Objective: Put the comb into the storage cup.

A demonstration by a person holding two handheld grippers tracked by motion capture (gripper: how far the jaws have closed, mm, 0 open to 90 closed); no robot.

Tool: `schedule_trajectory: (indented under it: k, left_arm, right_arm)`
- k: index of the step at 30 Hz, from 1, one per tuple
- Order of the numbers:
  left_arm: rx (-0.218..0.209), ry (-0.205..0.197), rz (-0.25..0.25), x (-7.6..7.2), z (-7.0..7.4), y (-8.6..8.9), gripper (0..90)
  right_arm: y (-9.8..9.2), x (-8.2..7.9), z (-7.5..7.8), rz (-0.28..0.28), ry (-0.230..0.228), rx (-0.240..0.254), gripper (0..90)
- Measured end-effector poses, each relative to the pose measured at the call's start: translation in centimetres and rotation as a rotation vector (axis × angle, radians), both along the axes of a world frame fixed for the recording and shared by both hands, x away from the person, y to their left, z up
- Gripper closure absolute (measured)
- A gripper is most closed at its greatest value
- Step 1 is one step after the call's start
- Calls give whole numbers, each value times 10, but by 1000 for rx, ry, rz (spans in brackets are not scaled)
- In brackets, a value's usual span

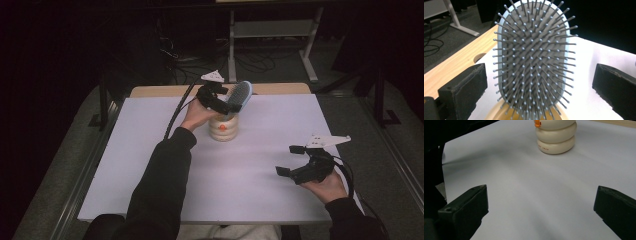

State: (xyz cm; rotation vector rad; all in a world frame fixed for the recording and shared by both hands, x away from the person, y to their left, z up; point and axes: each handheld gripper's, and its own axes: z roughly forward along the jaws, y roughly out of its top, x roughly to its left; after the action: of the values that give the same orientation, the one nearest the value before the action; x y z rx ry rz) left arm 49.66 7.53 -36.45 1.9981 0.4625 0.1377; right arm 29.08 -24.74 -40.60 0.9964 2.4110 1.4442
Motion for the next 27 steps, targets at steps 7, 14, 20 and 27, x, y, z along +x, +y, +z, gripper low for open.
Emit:
schedule_trajectory:
  k: [7,14,20,27]
  left_arm:
    - [-17,-2,-2,-6,5,12,0]
    - [-23,-8,12,-12,8,27,0]
    - [-22,-13,26,-16,10,41,0]
    - [-22,-10,36,-21,9,56,0]
  right_arm:
    - [0,0,0,-3,-2,0,0]
    - [0,-1,0,-4,-2,-1,0]
    - [0,-1,0,-5,1,-3,0]
    - [0,-1,0,-6,-1,-4,0]
